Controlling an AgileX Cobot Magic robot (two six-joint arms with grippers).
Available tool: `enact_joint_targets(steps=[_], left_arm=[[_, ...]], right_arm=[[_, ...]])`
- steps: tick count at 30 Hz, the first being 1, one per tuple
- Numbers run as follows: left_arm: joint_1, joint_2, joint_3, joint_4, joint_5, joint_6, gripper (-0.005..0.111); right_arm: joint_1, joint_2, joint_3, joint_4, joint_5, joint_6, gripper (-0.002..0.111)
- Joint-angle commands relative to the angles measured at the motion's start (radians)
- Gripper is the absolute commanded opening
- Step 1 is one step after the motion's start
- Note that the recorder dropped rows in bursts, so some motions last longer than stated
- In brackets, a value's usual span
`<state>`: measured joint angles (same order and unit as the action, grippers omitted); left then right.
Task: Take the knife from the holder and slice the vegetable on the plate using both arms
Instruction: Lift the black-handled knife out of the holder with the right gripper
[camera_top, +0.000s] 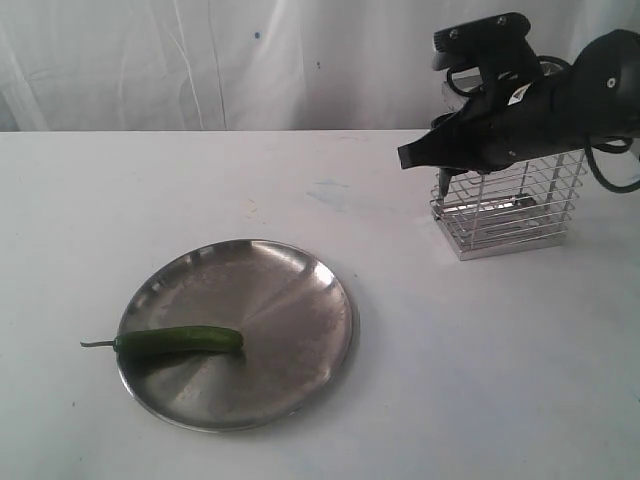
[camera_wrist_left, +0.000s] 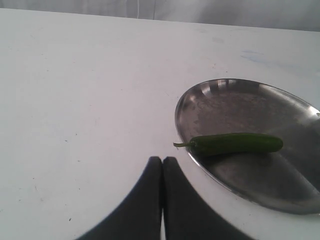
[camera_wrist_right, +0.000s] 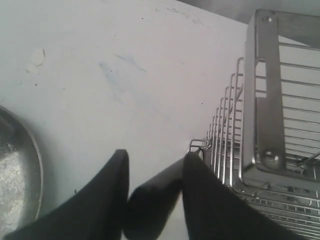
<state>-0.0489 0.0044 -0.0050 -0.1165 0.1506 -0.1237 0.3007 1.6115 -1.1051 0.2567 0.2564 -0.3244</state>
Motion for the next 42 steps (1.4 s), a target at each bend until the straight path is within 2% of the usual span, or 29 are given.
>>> enact_joint_targets(steps=[1,5,25,36,42], left_arm=[[-0.003,-0.004,0.005,-0.005,0.000,-0.008,0.000],[-0.003,-0.004,0.005,-0.005,0.000,-0.008,0.000],[-0.003,-0.004,0.005,-0.005,0.000,-0.008,0.000],[-0.003,-0.004,0.005,-0.005,0.000,-0.008,0.000],[-0.003,-0.004,0.005,-0.005,0.000,-0.008,0.000]], right_arm=[[-0.002,0.001,-0.003,-0.005,0.009,-0.012,0.017],[-0.002,0.001,-0.003,-0.005,0.012,-0.012,0.000],[-0.002,-0.167,-0.005,-0.033,-0.012,-0.012,0.000],[-0.002,-0.351,-0.005,-0.033,0.138,-0.012,0.000],[-0.002,-0.474,0.050,0.034,0.184,-0.010,0.000]])
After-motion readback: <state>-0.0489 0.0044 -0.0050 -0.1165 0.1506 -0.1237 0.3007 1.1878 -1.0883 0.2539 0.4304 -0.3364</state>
